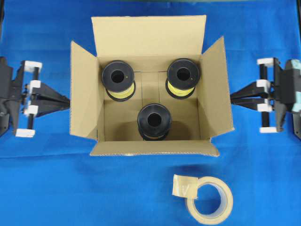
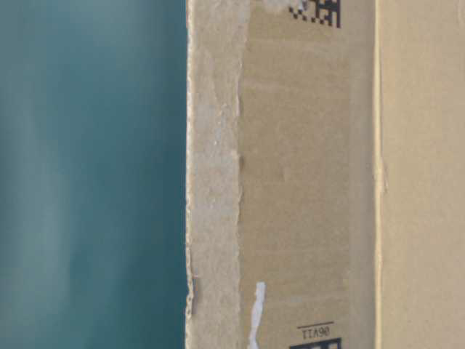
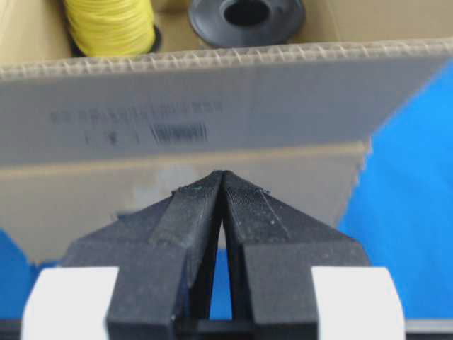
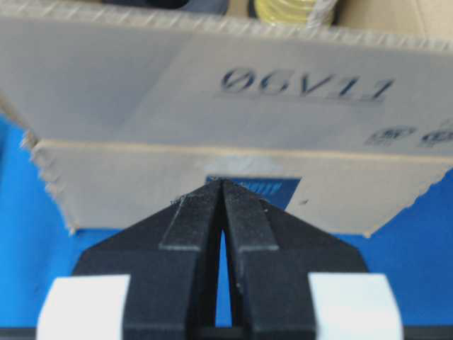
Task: Close the cardboard box.
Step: 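Push the left and right side flaps inward with both grippers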
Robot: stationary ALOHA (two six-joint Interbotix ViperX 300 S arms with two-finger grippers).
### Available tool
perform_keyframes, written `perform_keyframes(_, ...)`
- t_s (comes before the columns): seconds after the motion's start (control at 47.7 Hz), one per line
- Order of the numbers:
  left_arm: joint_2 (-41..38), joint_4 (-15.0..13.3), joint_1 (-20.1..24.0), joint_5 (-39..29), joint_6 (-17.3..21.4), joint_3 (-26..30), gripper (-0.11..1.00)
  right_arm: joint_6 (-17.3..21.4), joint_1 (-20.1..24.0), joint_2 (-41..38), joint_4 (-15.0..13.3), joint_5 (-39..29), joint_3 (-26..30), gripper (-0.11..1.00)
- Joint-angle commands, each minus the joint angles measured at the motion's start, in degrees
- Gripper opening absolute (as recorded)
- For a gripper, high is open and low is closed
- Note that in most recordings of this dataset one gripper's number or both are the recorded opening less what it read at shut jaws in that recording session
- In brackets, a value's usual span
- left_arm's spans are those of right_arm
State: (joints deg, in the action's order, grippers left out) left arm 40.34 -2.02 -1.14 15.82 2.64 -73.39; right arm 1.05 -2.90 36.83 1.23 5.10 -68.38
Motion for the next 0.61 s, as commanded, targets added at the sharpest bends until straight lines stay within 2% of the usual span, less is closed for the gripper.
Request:
perform_keyframes(0.0, -5.2, -0.1, 1.1, 4.5, 0.4, 3.8, 0.01, -0.1, -0.4, -2.8, -0.1, 1.9, 3.0, 0.00)
perform_keyframes(0.252, -18.5, 0.0, 3.0, 5.9, 0.8, 13.4, 0.01, -0.2, -1.3, -11.0, -0.1, 4.3, 9.1, 0.00)
perform_keyframes(0.419, -25.1, 0.1, 3.1, 4.2, 1.5, 19.7, 0.01, -0.2, -1.3, -17.3, -0.1, 7.7, 12.9, 0.00)
perform_keyframes(0.587, -29.2, 0.1, 3.1, 2.2, 2.6, 22.8, 0.01, -0.2, -1.3, -23.7, -0.1, 8.1, 16.5, 0.00)
